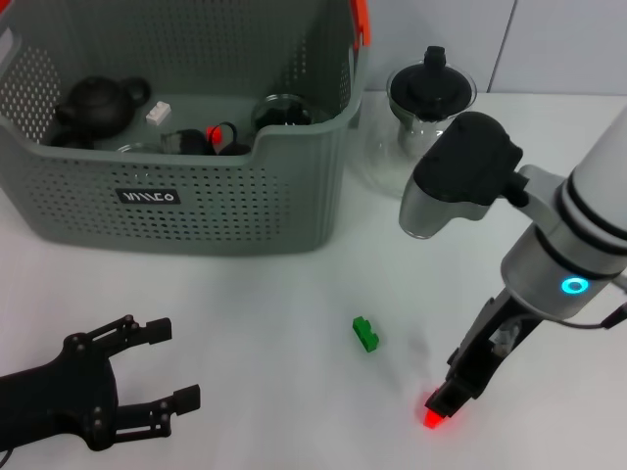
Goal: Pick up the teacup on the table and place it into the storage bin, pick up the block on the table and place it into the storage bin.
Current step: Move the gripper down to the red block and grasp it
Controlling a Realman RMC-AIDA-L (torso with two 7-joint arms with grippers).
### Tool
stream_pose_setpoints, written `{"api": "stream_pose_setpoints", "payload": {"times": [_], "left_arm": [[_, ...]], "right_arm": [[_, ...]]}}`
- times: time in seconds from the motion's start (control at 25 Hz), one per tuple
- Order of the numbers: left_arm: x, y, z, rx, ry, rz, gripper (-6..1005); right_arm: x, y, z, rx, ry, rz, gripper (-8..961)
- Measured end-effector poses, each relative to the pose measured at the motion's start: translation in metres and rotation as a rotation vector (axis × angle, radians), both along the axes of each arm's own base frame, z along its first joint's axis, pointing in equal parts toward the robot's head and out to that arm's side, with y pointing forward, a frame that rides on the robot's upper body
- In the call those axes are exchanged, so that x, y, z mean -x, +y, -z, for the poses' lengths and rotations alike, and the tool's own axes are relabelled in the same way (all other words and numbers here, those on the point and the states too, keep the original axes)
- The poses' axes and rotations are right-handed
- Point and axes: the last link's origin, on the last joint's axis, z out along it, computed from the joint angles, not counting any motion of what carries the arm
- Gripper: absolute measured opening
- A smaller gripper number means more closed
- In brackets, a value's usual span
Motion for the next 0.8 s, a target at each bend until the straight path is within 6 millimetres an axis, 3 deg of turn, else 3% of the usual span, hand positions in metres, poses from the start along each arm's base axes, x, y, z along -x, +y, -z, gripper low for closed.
{"api": "stream_pose_setpoints", "payload": {"times": [0.24,0.8], "left_arm": [[0.000,0.000,-0.001,-0.005,-0.001,-0.003,921],[0.001,0.000,-0.001,-0.010,-0.003,-0.006,921]], "right_arm": [[-0.006,-0.002,0.008,-0.016,-0.018,0.053,639],[-0.007,-0.011,0.024,0.005,-0.065,-0.023,639]]}}
